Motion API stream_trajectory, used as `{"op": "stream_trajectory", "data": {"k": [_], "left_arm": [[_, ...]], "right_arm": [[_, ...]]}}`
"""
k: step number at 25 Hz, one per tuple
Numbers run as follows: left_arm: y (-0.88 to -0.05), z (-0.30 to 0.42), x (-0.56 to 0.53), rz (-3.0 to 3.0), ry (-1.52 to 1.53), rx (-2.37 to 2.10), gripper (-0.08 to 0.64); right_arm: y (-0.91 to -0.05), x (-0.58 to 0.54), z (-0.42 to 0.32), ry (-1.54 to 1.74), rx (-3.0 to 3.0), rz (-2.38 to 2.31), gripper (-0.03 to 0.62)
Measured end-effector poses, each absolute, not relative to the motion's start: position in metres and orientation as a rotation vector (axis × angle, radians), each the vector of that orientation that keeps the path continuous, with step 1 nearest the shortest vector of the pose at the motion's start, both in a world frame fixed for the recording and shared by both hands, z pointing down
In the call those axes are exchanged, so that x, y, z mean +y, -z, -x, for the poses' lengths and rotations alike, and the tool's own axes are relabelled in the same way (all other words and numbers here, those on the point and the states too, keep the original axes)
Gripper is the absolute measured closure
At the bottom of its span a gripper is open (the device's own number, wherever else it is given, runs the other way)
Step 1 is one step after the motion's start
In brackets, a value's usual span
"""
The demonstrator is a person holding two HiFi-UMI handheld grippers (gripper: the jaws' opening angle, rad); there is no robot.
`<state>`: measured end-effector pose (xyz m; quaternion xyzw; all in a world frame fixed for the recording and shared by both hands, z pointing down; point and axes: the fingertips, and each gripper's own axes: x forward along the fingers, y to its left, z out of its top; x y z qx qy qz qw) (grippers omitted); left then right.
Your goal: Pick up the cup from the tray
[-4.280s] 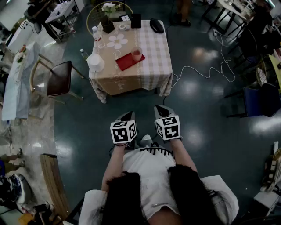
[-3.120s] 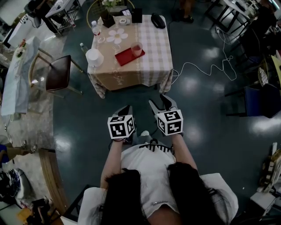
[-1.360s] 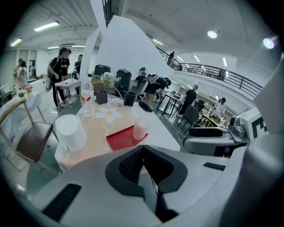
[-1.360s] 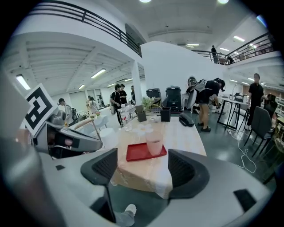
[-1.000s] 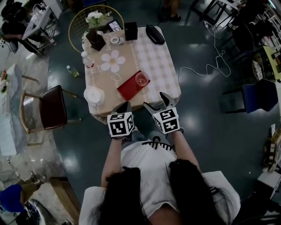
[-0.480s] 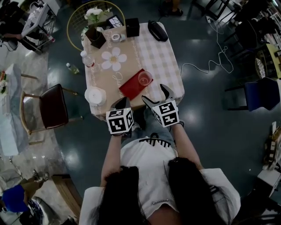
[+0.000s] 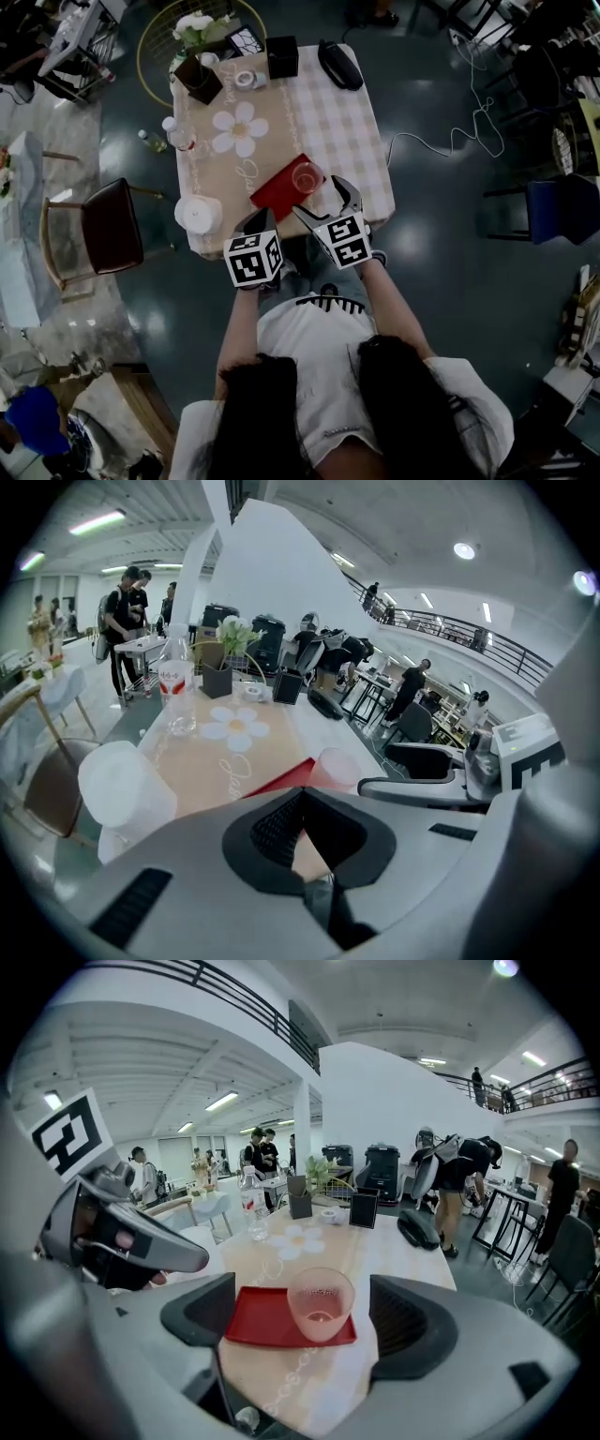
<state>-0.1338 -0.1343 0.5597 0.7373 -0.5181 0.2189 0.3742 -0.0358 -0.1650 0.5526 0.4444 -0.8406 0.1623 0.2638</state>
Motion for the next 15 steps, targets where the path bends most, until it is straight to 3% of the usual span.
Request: {"op": "stream_trajectory", "data": {"k": [15], "left_arm": [[-0.593, 0.131, -0.163, -1.769, -0.615, -1.359, 0.553]], "right_arm": [[-0.602, -0.201, 0.045, -0.455, -2.225, -1.08, 0.161]]}}
